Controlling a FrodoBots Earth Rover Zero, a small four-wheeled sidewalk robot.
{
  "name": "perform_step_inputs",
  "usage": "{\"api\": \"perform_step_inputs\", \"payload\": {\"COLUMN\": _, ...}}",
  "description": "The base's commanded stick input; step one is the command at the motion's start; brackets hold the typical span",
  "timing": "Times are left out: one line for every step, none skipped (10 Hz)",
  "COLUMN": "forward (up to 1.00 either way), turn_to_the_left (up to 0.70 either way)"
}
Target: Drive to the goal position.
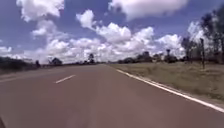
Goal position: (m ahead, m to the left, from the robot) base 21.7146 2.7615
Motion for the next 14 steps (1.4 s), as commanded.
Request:
{"api": "perform_step_inputs", "payload": {"forward": 1.0, "turn_to_the_left": 0.0}}
{"api": "perform_step_inputs", "payload": {"forward": 1.0, "turn_to_the_left": 0.0}}
{"api": "perform_step_inputs", "payload": {"forward": 1.0, "turn_to_the_left": 0.0}}
{"api": "perform_step_inputs", "payload": {"forward": 1.0, "turn_to_the_left": 0.0}}
{"api": "perform_step_inputs", "payload": {"forward": 1.0, "turn_to_the_left": 0.0}}
{"api": "perform_step_inputs", "payload": {"forward": 1.0, "turn_to_the_left": 0.0}}
{"api": "perform_step_inputs", "payload": {"forward": 1.0, "turn_to_the_left": 0.0}}
{"api": "perform_step_inputs", "payload": {"forward": 1.0, "turn_to_the_left": 0.0}}
{"api": "perform_step_inputs", "payload": {"forward": 1.0, "turn_to_the_left": 0.0}}
{"api": "perform_step_inputs", "payload": {"forward": 1.0, "turn_to_the_left": 0.0}}
{"api": "perform_step_inputs", "payload": {"forward": 1.0, "turn_to_the_left": 0.0}}
{"api": "perform_step_inputs", "payload": {"forward": 1.0, "turn_to_the_left": 0.0}}
{"api": "perform_step_inputs", "payload": {"forward": 1.0, "turn_to_the_left": 0.0}}
{"api": "perform_step_inputs", "payload": {"forward": 1.0, "turn_to_the_left": 0.0}}
